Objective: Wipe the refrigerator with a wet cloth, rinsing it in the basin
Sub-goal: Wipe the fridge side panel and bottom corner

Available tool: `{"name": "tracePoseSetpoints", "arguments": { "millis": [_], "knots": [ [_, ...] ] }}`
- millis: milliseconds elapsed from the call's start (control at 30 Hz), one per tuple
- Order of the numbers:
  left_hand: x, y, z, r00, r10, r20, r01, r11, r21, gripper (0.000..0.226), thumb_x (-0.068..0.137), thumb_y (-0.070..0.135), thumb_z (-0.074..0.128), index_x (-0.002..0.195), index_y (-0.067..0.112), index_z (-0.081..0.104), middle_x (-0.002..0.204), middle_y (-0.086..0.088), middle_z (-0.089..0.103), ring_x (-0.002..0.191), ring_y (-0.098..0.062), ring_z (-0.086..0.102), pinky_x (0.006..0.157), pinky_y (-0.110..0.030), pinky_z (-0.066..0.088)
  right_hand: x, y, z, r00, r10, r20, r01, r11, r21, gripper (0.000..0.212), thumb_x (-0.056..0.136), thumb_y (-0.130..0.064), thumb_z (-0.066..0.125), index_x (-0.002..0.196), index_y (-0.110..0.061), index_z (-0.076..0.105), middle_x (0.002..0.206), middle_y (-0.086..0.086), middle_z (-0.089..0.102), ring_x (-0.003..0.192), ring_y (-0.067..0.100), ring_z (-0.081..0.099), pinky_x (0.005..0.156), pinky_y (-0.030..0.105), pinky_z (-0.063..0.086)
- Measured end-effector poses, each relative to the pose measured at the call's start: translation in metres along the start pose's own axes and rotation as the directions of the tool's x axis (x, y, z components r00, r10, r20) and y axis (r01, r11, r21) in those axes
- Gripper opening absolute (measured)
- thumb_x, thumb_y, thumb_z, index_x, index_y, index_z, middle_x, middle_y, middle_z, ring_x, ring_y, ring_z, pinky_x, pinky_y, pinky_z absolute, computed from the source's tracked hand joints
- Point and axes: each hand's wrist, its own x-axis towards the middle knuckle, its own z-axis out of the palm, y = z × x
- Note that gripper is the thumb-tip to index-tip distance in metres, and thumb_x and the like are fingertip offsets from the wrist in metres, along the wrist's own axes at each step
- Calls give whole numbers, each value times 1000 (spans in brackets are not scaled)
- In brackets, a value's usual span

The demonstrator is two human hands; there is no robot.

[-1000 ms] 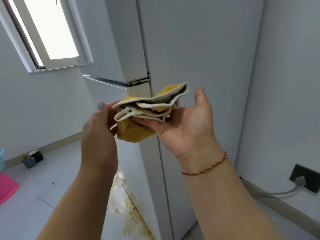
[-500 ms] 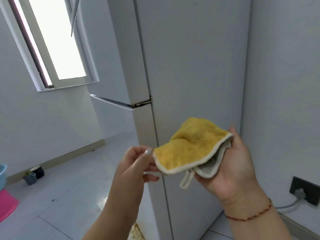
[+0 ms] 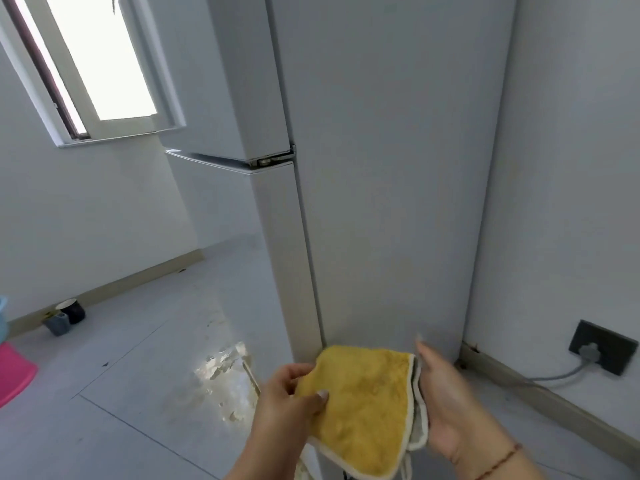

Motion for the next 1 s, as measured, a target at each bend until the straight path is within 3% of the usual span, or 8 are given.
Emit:
{"name": "tracePoseSetpoints", "arguments": {
  "millis": [133,333,467,600,700,767,867,1000],
  "knots": [
    [0,-27,17,990,117,77,-136,939,315,35,79,14,69,105,37,63,98,11,66,89,-2,61,78,-21,48,17,31,0,996,90,22,-88,992,-94,84,91,-65,28,102,5,72,98,27,69,81,37,70,77,43,51],
    [6,-39,22,964,-152,218,202,952,-228,15,95,15,54,108,14,62,81,-11,74,73,-22,69,60,-33,54,34,57,0,995,-45,-94,26,982,-189,39,93,-34,55,114,-3,64,89,23,68,75,32,65,72,44,53],
    [5,-27,-4,996,22,83,4,952,-308,22,99,12,42,99,1,61,82,-22,71,65,-28,67,53,-34,51,32,54,12,953,-285,-105,251,934,-255,14,90,-11,60,102,-13,67,92,17,73,82,32,70,76,48,56],
    [11,-16,-22,991,108,-77,-128,928,-350,19,98,6,43,94,0,61,73,-17,68,57,-23,62,47,-29,47,28,28,46,737,-674,46,615,640,-461,17,86,-23,67,92,-40,68,100,-3,71,96,12,67,86,42,56],
    [18,-10,-30,984,132,-119,-168,910,-380,20,98,5,42,92,2,61,70,-14,66,54,-22,59,44,-26,46,33,12,74,391,-874,289,780,148,-609,28,86,-31,66,109,-46,57,111,-9,53,98,-11,52,85,7,42],
    [22,-5,-32,978,158,-138,-200,899,-389,21,98,6,41,92,3,61,68,-12,65,53,-21,59,44,-26,46,45,16,83,197,-899,392,778,-100,-621,34,86,-23,66,117,-36,59,110,-14,42,99,-11,47,85,1,37],
    [26,5,-36,965,202,-168,-252,891,-378,24,99,7,39,90,3,61,66,-11,64,51,-19,57,45,-25,45,55,37,81,157,-879,450,737,-199,-645,35,86,-27,58,121,-25,63,104,-16,38,96,-1,46,85,5,41],
    [24,30,-36,946,275,-174,-322,872,-370,30,99,10,36,84,3,61,65,-11,62,52,-19,56,44,-26,44,49,41,78,260,-843,470,774,-109,-624,38,81,-3,70,114,-24,69,96,-10,47,88,-3,52,73,4,44]
  ]
}}
